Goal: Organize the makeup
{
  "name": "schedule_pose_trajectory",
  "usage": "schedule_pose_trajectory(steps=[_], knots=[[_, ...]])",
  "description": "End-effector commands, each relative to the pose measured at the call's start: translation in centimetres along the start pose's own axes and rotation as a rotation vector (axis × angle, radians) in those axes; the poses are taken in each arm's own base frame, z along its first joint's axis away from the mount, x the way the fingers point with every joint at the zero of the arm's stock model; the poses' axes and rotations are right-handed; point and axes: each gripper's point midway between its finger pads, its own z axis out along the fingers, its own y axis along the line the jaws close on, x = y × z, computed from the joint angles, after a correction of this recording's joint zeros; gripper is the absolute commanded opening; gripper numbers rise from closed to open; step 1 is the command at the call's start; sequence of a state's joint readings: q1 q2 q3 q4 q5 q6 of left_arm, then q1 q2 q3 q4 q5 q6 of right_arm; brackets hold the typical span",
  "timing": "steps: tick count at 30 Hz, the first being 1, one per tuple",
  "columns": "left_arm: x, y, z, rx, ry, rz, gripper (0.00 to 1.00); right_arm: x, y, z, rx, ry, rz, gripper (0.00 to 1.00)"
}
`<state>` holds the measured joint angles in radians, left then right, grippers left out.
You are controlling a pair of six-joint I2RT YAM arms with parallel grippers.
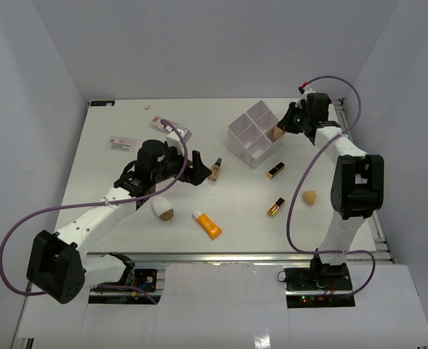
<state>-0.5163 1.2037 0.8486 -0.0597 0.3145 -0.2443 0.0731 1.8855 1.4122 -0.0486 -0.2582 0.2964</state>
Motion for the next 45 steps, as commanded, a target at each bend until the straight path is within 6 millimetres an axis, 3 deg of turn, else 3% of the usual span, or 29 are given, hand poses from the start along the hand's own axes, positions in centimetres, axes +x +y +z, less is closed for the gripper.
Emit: schedule_pose_trajectory(steps=[1,8,18,22,25,30,32,34,37,39,40,45], knots=[[-2.3,-0.8,-0.6,0.017,-0.054,0.027,0.98,-2.8,0.2,0.6,-0.031,-0.046,-0.226,0.08],[-2.1,-0.8,-0.5,0.021,-0.05,0.026,0.98,-2.6,-1.0,1.8,0.006,-0.038,-0.242,0.08],[-2.2,-0.8,-0.5,0.019,-0.05,0.027,0.98,0.8,-2.9,4.3,0.048,0.064,-0.22,0.08],[-2.1,-0.8,-0.5,0.019,-0.05,0.027,0.98,1.3,-2.6,4.4,0.03,0.081,-0.219,0.08],[-2.1,-0.7,-0.5,0.015,-0.049,0.028,0.98,0.3,-1.7,3.8,0.001,0.059,-0.23,0.08],[-2.1,-0.7,-0.5,0.016,-0.049,0.028,0.98,-2.8,0.9,0.9,-0.054,-0.018,-0.267,0.08],[-2.2,-0.7,-0.6,0.015,-0.052,0.029,0.98,-4.6,2.4,-1.3,-0.074,-0.067,-0.299,0.08],[-2.3,-0.8,-0.7,0.016,-0.057,0.03,0.98,-5.0,3.3,-3.3,-0.085,-0.086,-0.338,0.08],[-2.5,-0.9,-0.8,0.019,-0.063,0.033,0.98,-3.9,3.7,-6.3,-0.097,-0.066,-0.438,0.1],[-2.7,-1.1,-1.0,0.023,-0.069,0.033,0.98,-1.4,2.8,-8.0,-0.091,-0.002,-0.51,0.14],[-2.7,-1.1,-1.0,0.024,-0.071,0.033,0.98,-1.3,3.0,-8.9,-0.09,-0.005,-0.53,0.15],[-2.9,-1.5,-1.2,0.037,-0.08,0.029,0.98,4.4,0.0,-14.7,-0.04,0.163,-0.622,0.39]])
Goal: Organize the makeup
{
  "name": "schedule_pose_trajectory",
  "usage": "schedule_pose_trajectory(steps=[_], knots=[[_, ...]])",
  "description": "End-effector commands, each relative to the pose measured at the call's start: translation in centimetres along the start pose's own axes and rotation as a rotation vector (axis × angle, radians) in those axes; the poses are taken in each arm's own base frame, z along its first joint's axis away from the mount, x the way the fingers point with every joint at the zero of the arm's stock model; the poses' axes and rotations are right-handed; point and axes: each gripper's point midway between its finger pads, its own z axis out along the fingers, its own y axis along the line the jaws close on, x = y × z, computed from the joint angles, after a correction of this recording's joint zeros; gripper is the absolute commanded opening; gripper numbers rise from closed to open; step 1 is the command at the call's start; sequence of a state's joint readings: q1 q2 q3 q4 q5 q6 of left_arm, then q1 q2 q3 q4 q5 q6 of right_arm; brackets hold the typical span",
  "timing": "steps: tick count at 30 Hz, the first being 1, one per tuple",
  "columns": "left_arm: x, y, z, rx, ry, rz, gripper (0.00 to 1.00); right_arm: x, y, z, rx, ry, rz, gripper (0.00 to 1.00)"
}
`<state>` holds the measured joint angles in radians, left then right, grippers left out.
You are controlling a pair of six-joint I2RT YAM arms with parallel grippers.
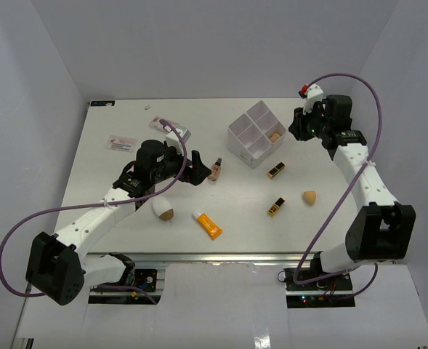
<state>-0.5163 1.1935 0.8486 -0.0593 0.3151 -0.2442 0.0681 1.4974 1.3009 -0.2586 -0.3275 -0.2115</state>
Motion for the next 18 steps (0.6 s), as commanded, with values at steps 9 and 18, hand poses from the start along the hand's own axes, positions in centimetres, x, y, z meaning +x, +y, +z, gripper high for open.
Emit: schedule_pose_trajectory(steps=[9,18], knots=[[-2.7,-1.9,-1.1,0.064,-0.072,0.014,0.98,18.9,0.6,-10.4,-0.086,0.529,-0.1,0.66],[-3.0,-2.3,-1.4,0.078,-0.083,0.016,0.98,22.7,0.0,-9.8,-0.079,0.643,-0.039,0.66]])
